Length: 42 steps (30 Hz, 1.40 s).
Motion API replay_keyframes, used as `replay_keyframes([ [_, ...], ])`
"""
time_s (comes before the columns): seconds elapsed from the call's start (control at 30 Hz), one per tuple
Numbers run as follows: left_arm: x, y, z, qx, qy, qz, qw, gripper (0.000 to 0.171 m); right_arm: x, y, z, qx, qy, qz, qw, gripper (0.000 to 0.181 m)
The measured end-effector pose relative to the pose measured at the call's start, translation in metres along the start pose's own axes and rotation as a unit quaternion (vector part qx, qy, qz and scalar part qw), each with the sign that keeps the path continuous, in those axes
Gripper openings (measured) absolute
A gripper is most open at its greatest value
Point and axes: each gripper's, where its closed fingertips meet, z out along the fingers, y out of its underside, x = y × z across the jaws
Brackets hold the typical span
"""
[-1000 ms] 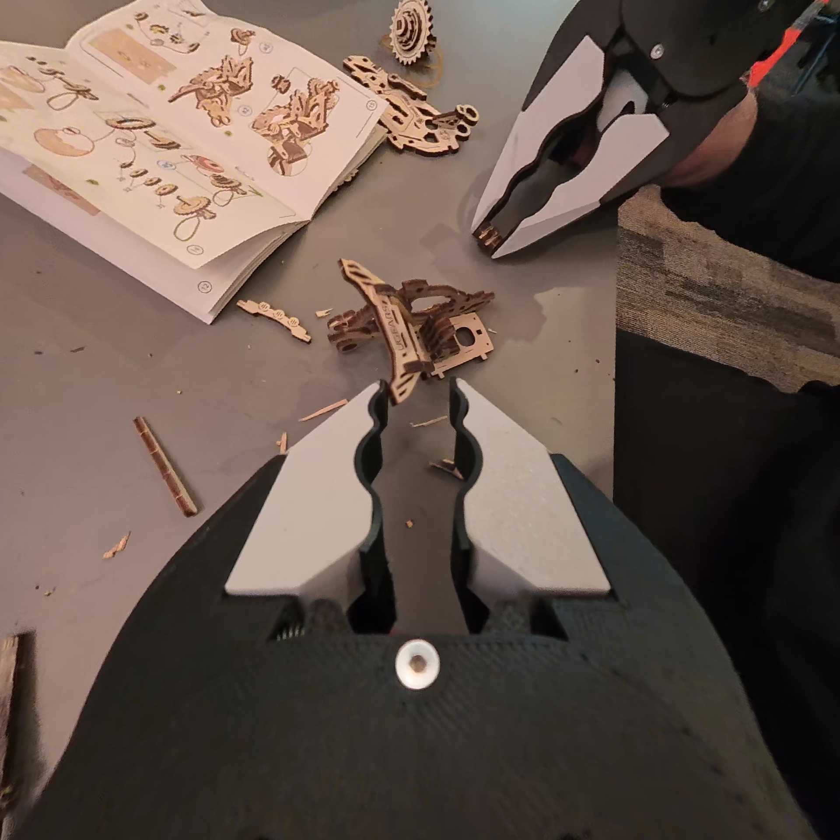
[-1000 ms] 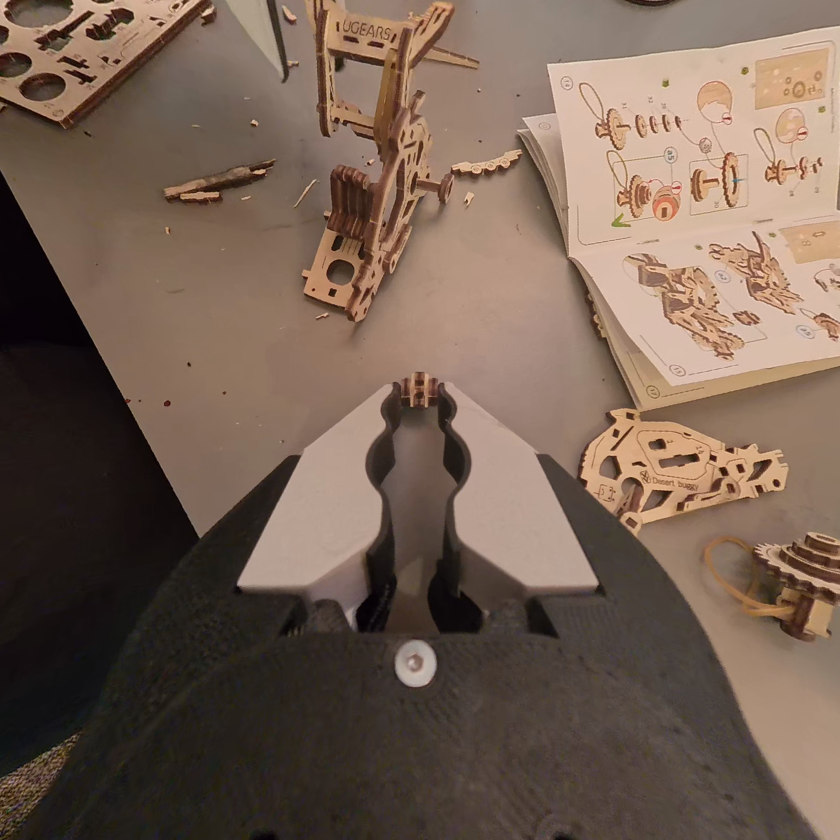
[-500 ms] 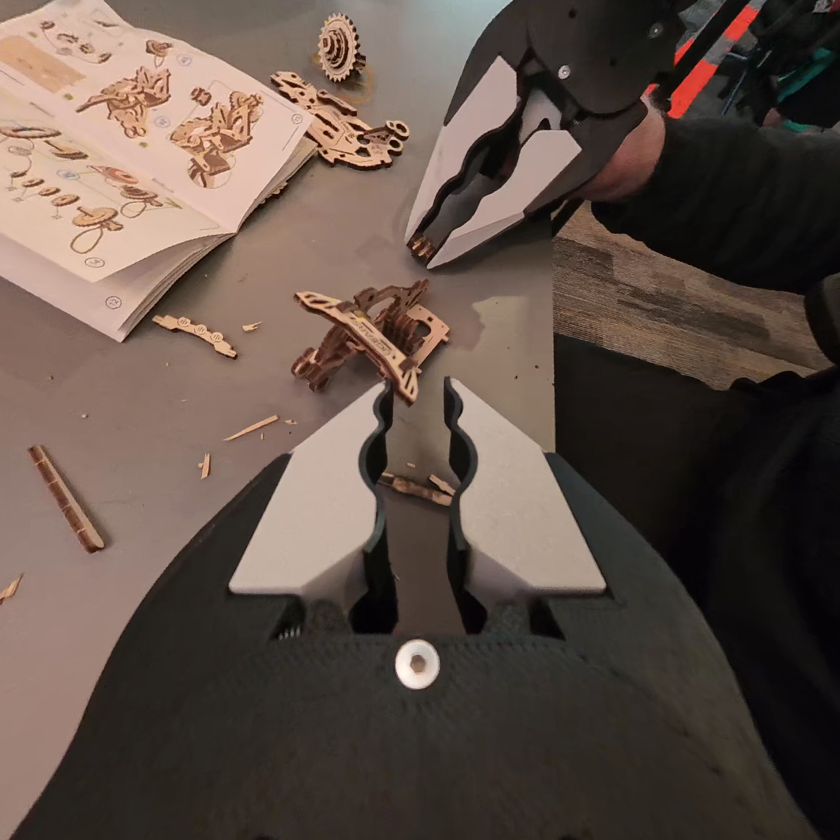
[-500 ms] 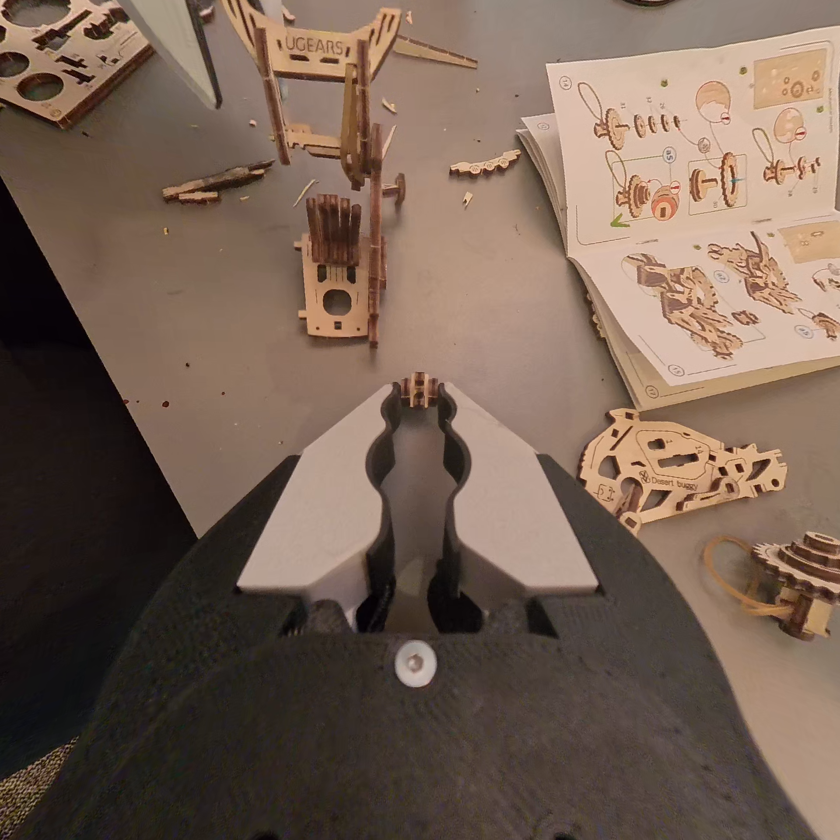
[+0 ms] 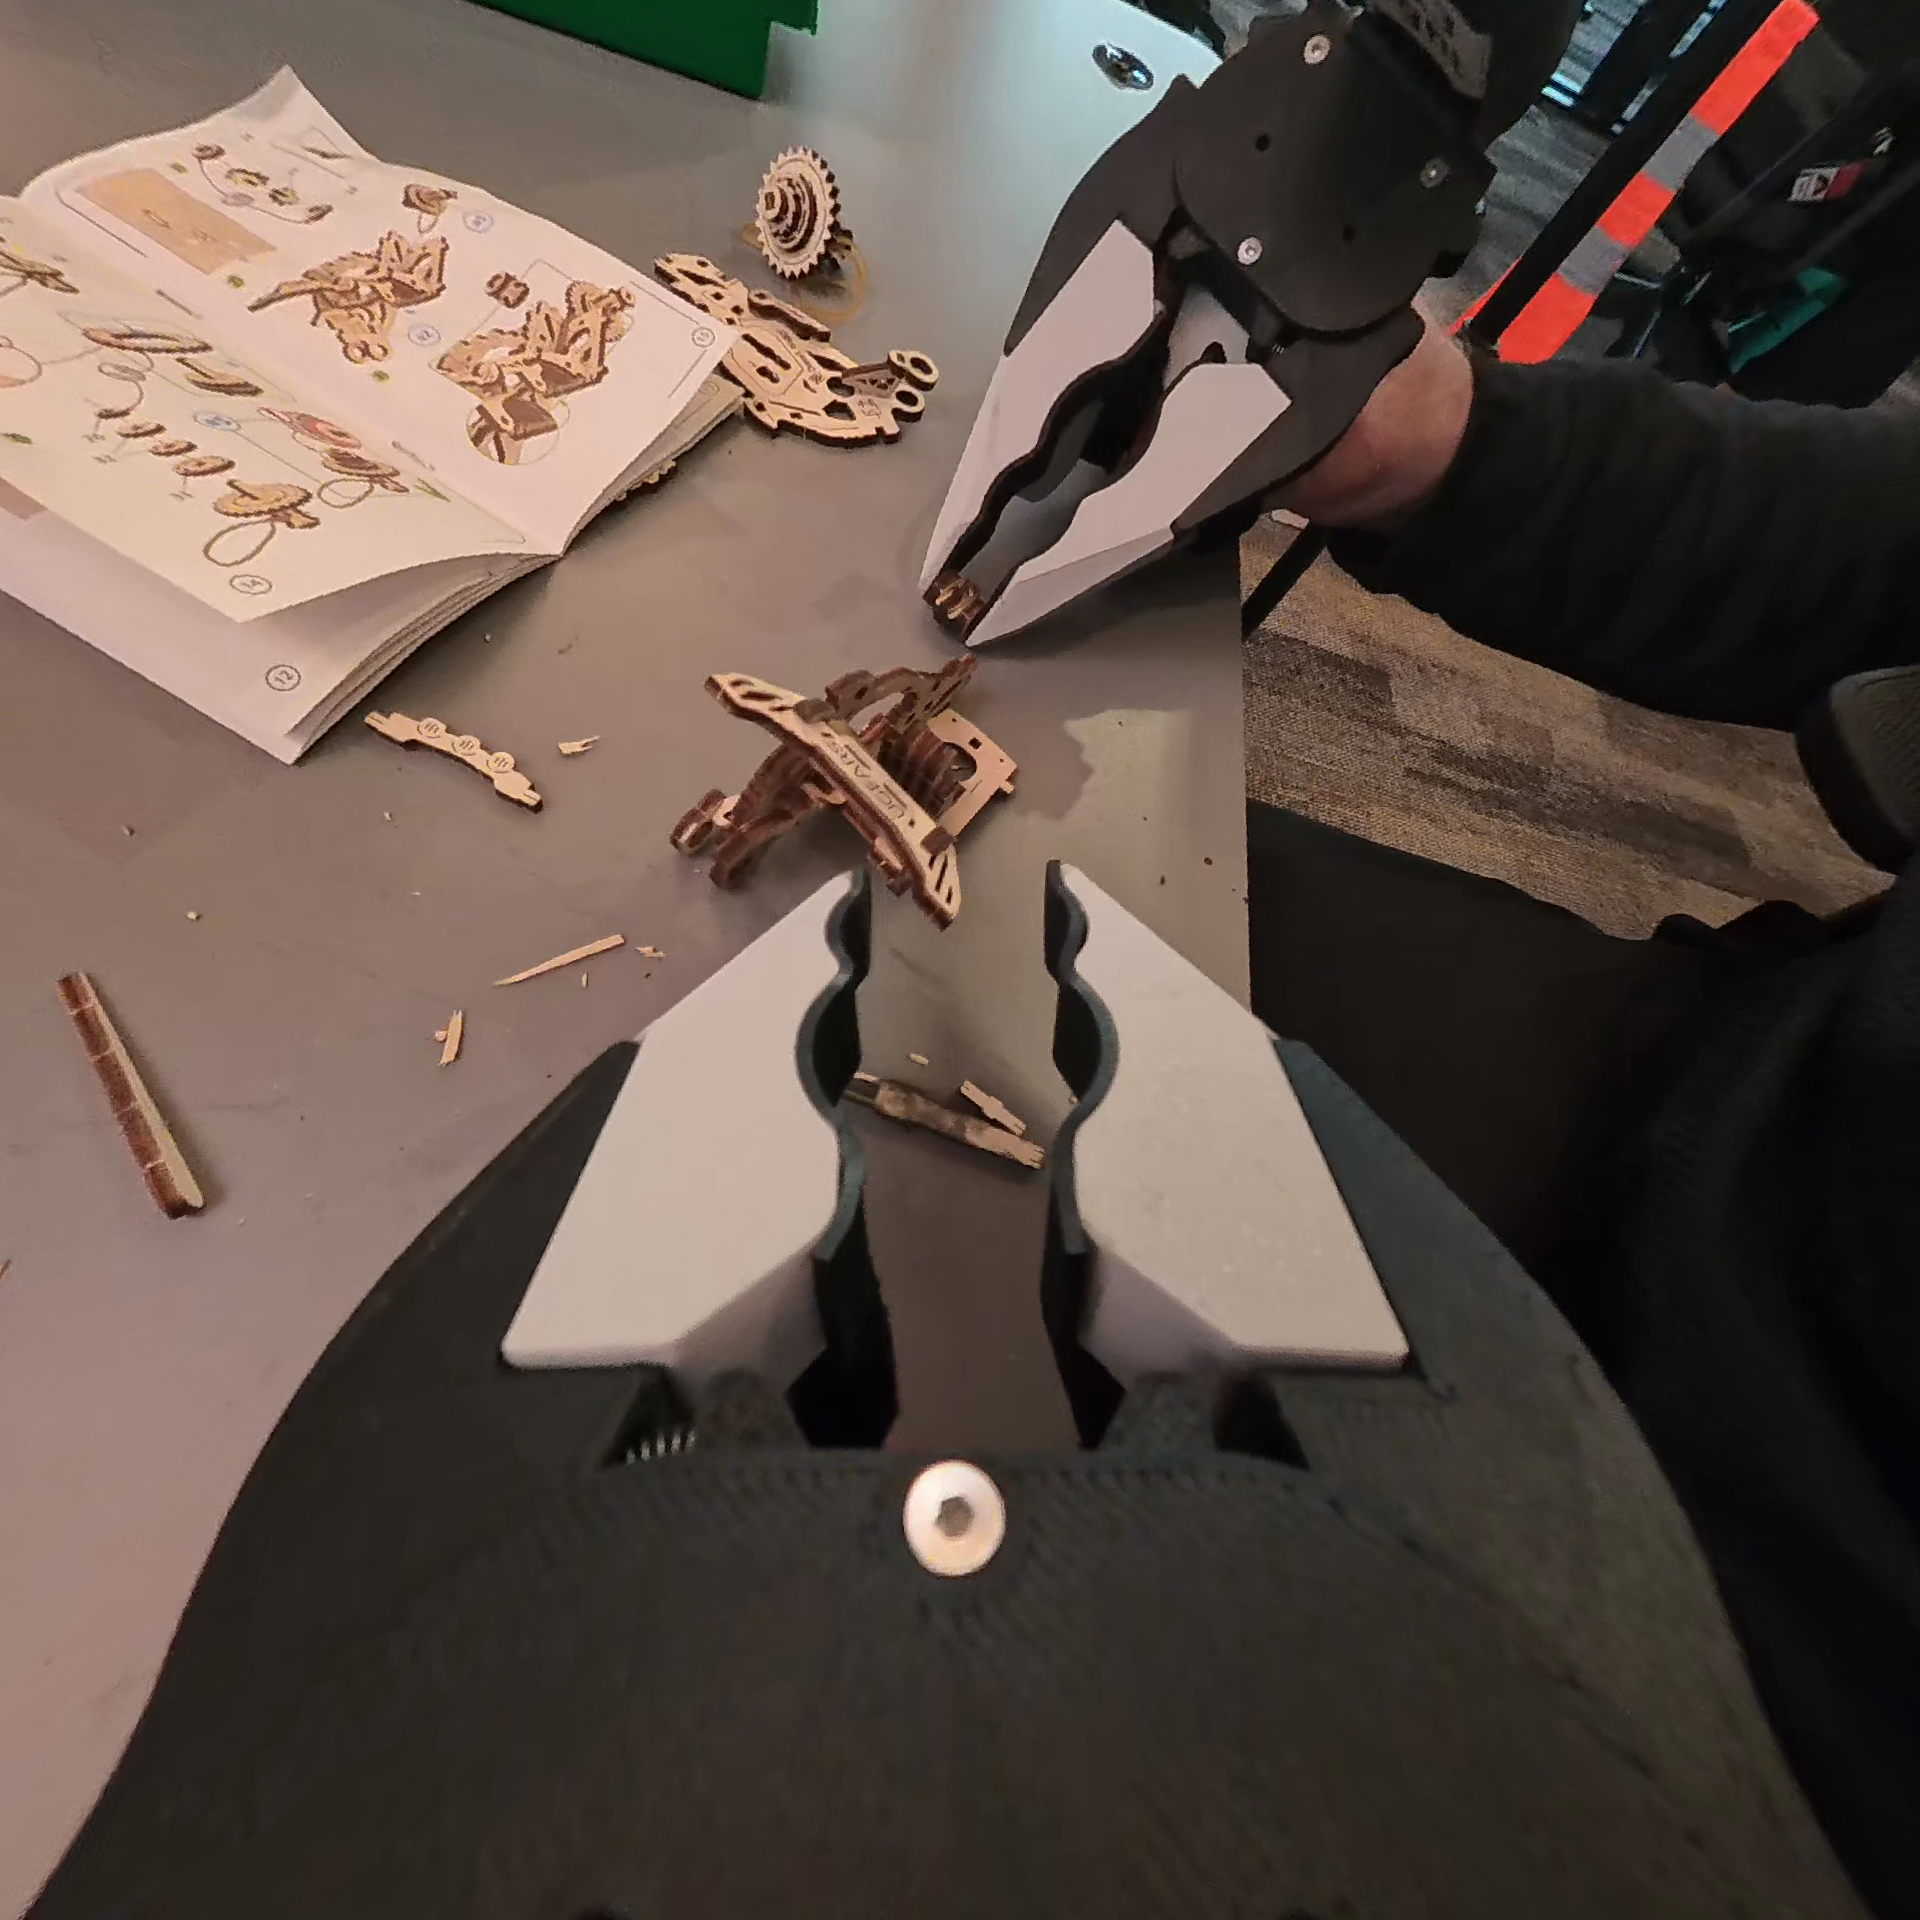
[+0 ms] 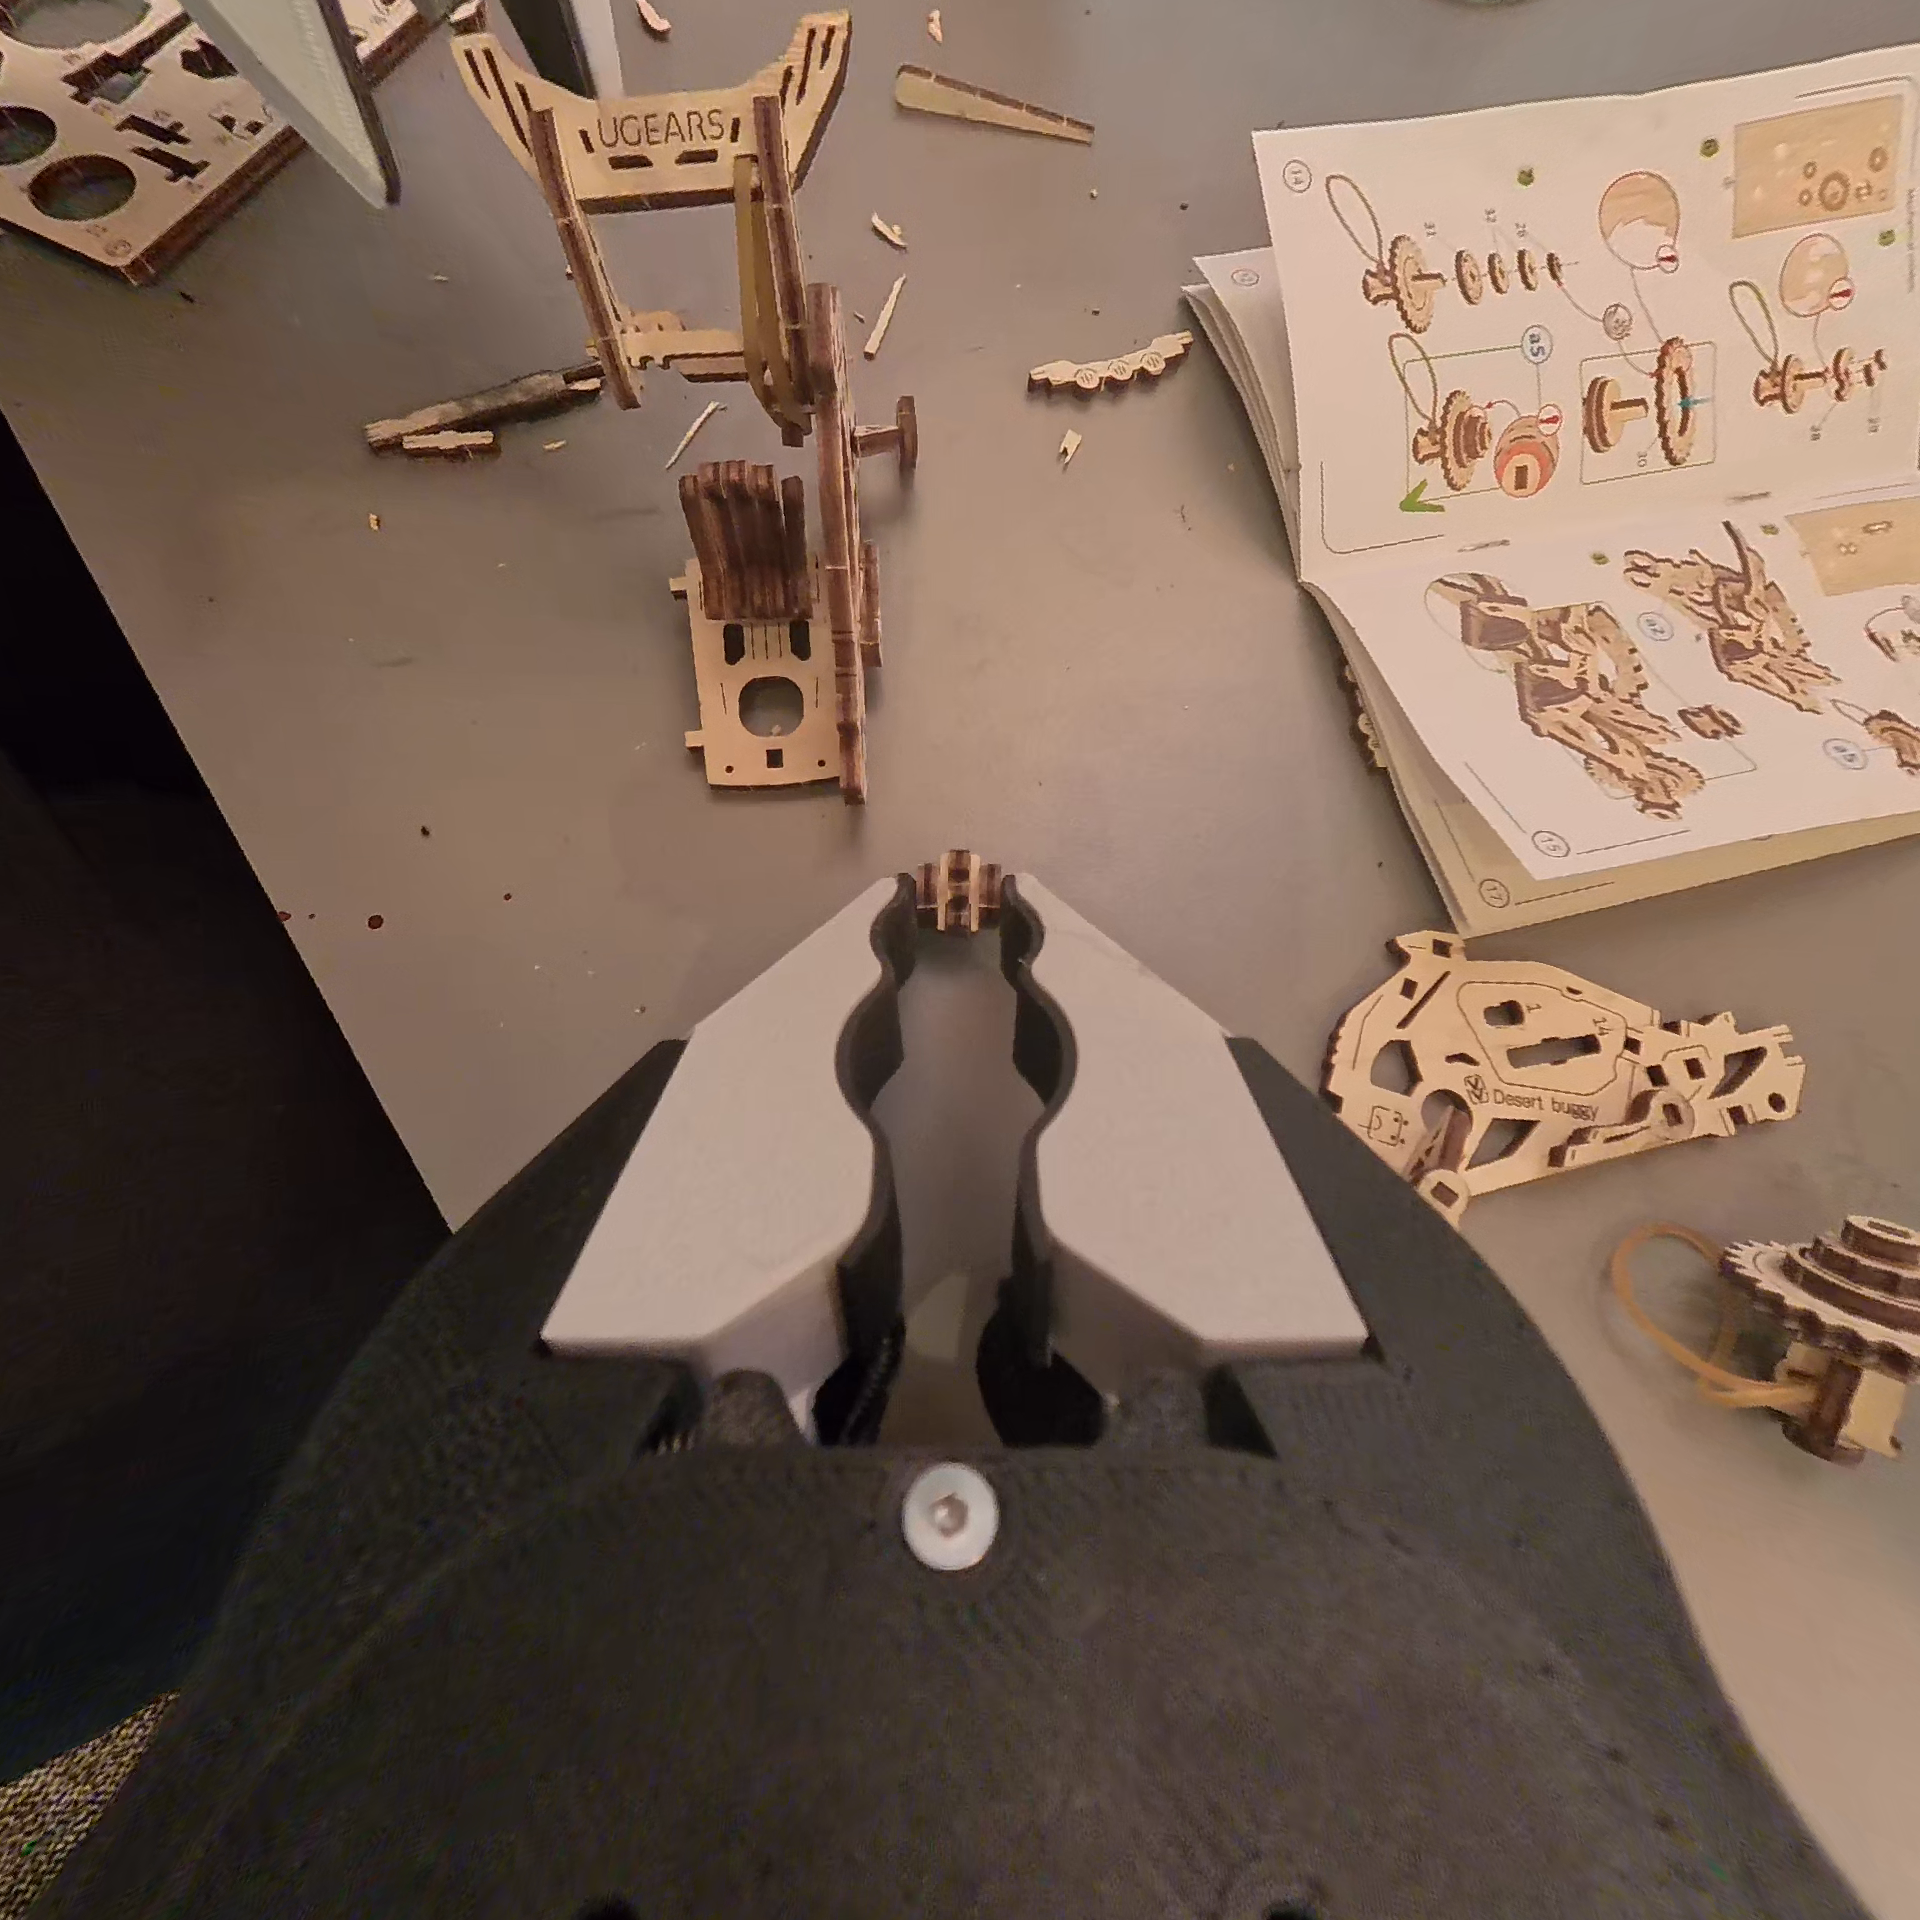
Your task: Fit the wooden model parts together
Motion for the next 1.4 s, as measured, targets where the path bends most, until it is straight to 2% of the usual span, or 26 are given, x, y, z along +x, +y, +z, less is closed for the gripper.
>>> replay_keyframes([
  [0.27, -0.005, 0.004, -0.003, 0.006, -0.018, 0.0, 1.0, 0.034, 0.0, 0.0, 0.0, -0.002, 0.001, 0.0, 1.0, 0.012],
  [0.47, -0.011, -0.006, -0.012, 0.061, -0.02, -0.033, 0.997, 0.039, 0.001, 0.001, 0.001, -0.003, 0.005, -0.002, 1.0, 0.012],
  [0.67, -0.01, -0.001, -0.009, 0.05, -0.023, -0.021, 0.998, 0.039, 0.001, 0.0, 0.0, -0.001, 0.007, -0.004, 1.0, 0.014],
  [0.73, -0.01, 0.001, -0.007, 0.046, -0.024, -0.017, 0.998, 0.04, 0.001, 0.0, 0.0, 0.002, 0.011, -0.006, 1.0, 0.024],
  [0.8, -0.01, 0.002, -0.006, 0.042, -0.024, -0.01, 0.999, 0.042, 0.002, -0.001, 0.0, 0.003, 0.013, -0.005, 1.0, 0.026],
  [0.93, -0.016, 0.003, -0.006, 0.023, -0.04, 0.019, 0.999, 0.053, 0.002, -0.001, 0.0, 0.002, 0.012, -0.004, 1.0, 0.028],
  [1.07, -0.028, 0.008, -0.006, -0.014, -0.054, 0.05, 0.997, 0.079, 0.001, 0.0, 0.001, -0.002, 0.009, -0.003, 1.0, 0.028],
  [1.13, -0.033, 0.004, -0.007, -0.014, -0.062, 0.072, 0.995, 0.085, 0.001, 0.0, 0.001, -0.002, 0.009, -0.002, 1.0, 0.027],
  [1.3, -0.036, -0.002, 0.002, -0.021, -0.033, 0.115, 0.993, 0.104, 0.002, 0.001, 0.001, -0.003, 0.007, 0.0, 1.0, 0.027],
  [1.4, -0.035, 0.0, 0.014, -0.038, -0.009, 0.141, 0.989, 0.106, 0.001, 0.001, 0.001, -0.003, 0.006, 0.001, 1.0, 0.027],
])
